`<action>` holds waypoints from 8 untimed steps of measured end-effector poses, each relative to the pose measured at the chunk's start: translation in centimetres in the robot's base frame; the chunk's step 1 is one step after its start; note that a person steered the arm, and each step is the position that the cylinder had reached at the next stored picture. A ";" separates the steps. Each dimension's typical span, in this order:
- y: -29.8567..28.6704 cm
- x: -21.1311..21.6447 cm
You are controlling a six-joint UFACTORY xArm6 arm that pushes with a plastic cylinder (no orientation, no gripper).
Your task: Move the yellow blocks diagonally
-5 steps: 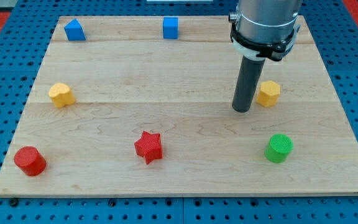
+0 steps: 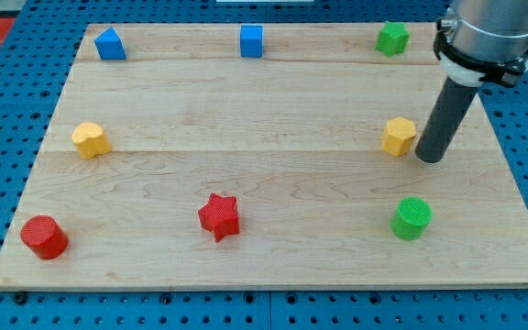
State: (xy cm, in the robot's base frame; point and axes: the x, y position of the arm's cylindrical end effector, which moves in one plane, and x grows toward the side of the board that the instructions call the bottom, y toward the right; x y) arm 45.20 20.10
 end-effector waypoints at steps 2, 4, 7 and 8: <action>-7.0 7.4; -25.7 2.5; -43.9 -0.9; -39.5 -2.0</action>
State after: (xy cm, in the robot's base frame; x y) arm 43.22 -19.44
